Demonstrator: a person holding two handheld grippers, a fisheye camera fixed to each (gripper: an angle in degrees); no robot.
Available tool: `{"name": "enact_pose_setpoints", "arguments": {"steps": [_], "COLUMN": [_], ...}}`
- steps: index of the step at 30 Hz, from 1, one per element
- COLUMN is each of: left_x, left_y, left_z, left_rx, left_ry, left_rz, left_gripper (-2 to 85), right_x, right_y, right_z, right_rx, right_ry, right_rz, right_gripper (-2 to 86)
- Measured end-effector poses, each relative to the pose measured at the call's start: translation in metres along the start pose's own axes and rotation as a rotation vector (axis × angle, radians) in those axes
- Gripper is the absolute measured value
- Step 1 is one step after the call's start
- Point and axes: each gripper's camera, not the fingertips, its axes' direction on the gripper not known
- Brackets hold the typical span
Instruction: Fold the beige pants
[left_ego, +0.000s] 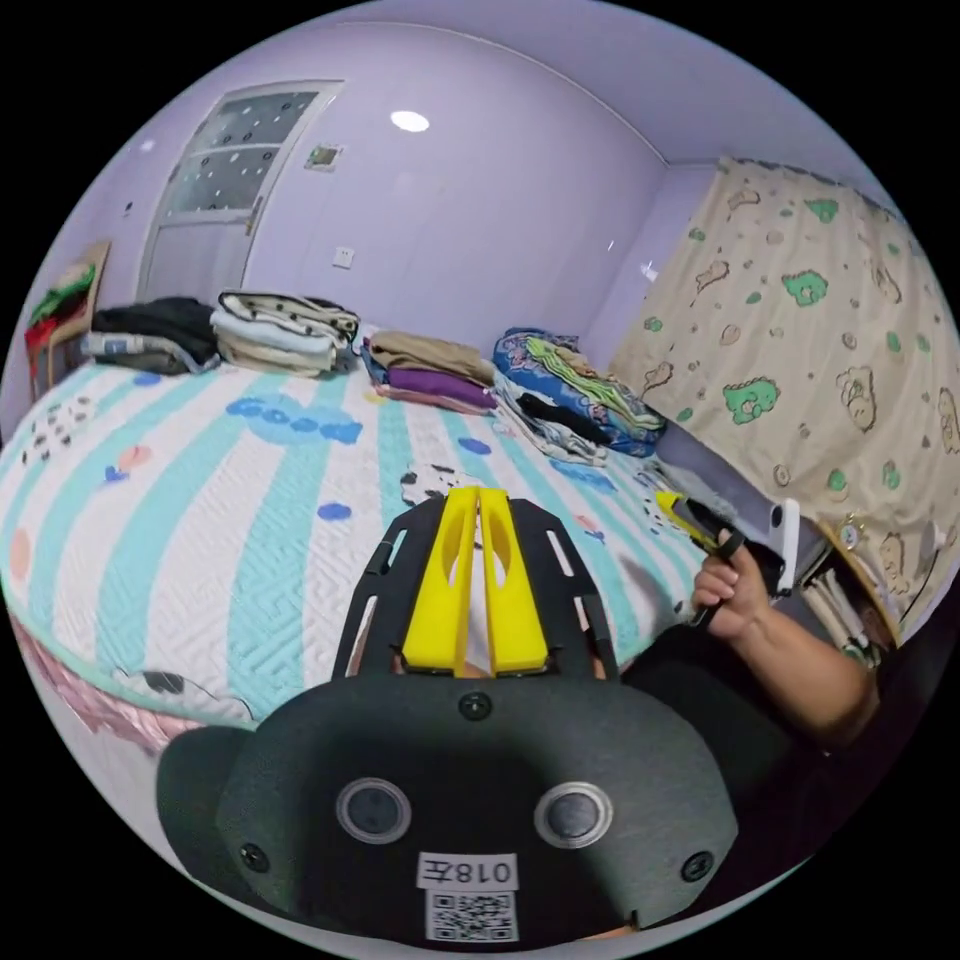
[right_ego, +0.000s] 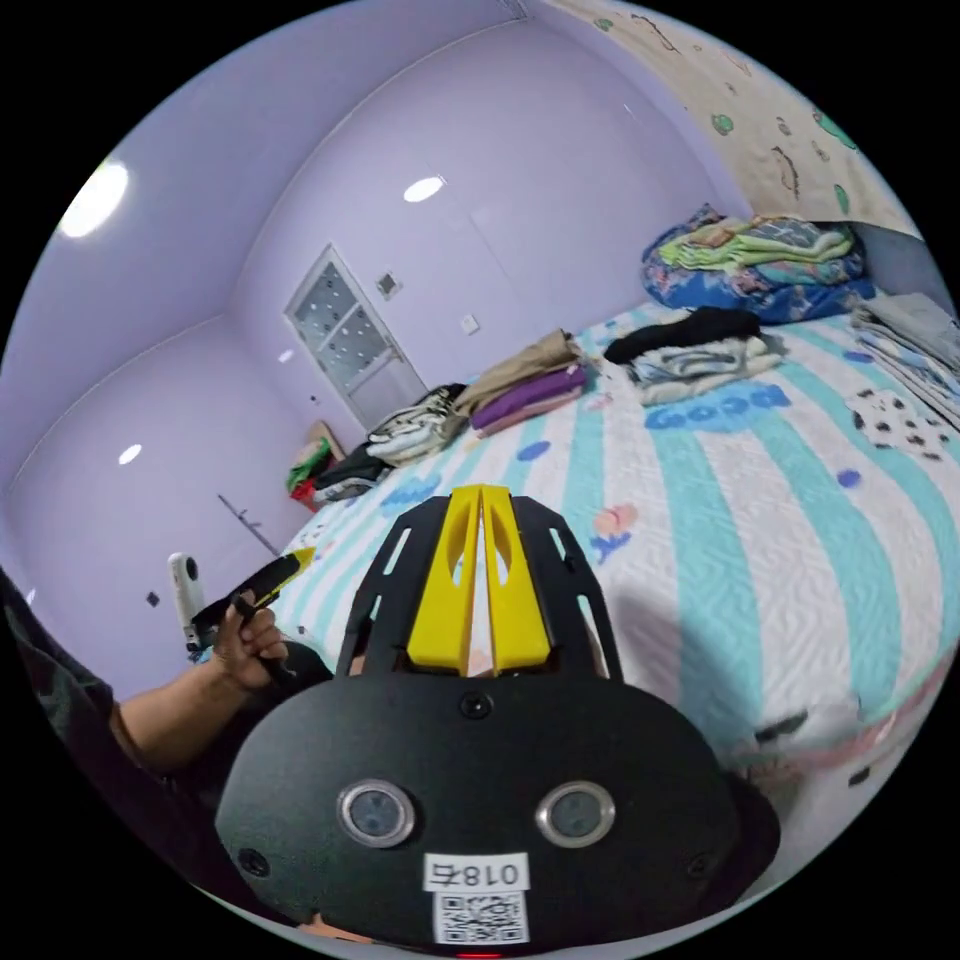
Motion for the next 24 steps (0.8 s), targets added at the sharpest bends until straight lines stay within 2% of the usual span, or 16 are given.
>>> {"name": "enact_pose_setpoints", "arguments": {"steps": [3, 6, 10, 12, 17, 20, 24], "left_x": [0.026, 0.051, 0.09, 0.105, 0.129, 0.127, 0.112], "left_y": [-0.025, -0.07, -0.144, -0.17, -0.219, -0.222, -0.225], "left_z": [0.016, 0.059, 0.166, 0.228, 0.409, 0.487, 0.543], "left_rx": [0.024, -0.006, -0.061, -0.091, -0.159, -0.225, -0.26], "left_ry": [-0.078, -0.169, -0.288, -0.334, -0.444, -0.525, -0.555], "left_rz": [0.139, 0.297, 0.548, 0.633, 0.698, 0.729, 0.681], "left_gripper": [0.3, 5.2, 10.3, 11.1, 12.5, 13.4, 13.6], "right_x": [0.027, 0.066, 0.114, 0.137, 0.166, 0.173, 0.183], "right_y": [-0.026, -0.031, -0.013, -0.019, -0.024, -0.026, -0.029], "right_z": [0.02, 0.041, 0.051, 0.05, 0.058, 0.06, 0.058], "right_rx": [0.005, -0.008, -0.005, 0.083, 0.096, 0.08, 0.09], "right_ry": [-0.252, -0.482, -0.596, -0.728, -0.804, -0.807, -0.832], "right_rz": [-0.04, -0.022, 0.087, 0.135, 0.194, 0.202, 0.217], "right_gripper": [-0.7, -0.5, -0.4, -0.4, -0.5, -0.5, -0.5]}}
